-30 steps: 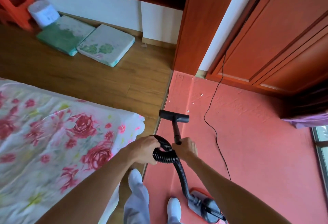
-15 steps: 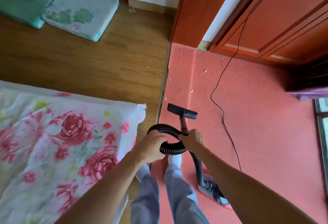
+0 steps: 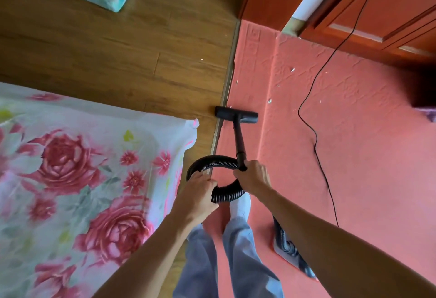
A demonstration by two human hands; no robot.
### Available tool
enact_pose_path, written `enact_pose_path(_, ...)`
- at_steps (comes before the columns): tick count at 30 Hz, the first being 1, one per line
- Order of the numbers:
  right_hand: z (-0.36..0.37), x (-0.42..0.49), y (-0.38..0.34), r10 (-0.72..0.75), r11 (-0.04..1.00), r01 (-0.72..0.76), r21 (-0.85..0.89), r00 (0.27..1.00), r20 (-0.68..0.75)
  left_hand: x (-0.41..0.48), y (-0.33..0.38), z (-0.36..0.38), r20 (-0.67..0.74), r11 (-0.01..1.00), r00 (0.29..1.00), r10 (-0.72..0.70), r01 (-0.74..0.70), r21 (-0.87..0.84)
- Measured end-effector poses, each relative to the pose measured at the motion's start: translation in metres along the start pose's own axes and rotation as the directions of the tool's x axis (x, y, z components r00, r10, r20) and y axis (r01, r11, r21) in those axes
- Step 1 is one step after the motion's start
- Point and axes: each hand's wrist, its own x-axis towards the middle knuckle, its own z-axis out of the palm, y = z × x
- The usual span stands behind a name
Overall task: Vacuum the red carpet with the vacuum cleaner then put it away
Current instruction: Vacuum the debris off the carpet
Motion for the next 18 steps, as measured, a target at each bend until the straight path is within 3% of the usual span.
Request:
enact_pose_path(9, 0.003, 0.032, -0.005, -0.055, 0.998, 0.057, 0.017, 0.994, -0.097, 0.029, -0.008, 0.018, -0.079, 0.998, 0.996, -0.049, 0.047, -0.032)
enact_pose_path(13, -0.018, 0.016, 0.004, -0.022, 0.998, 0.029, 0.059, 0.993, -0.114, 0.032, 0.002, 0.002, -0.092, 0.997, 0.994, 0.066, -0.069, -0.036)
enact_pose_path(18, -0.041, -0.007, 0.016, 0.023, 0.997, -0.018, 0.081, 0.997, -0.07, 0.031, 0.015, -0.026, 0.012, 0.981, 0.981, 0.194, -0.193, -0.026)
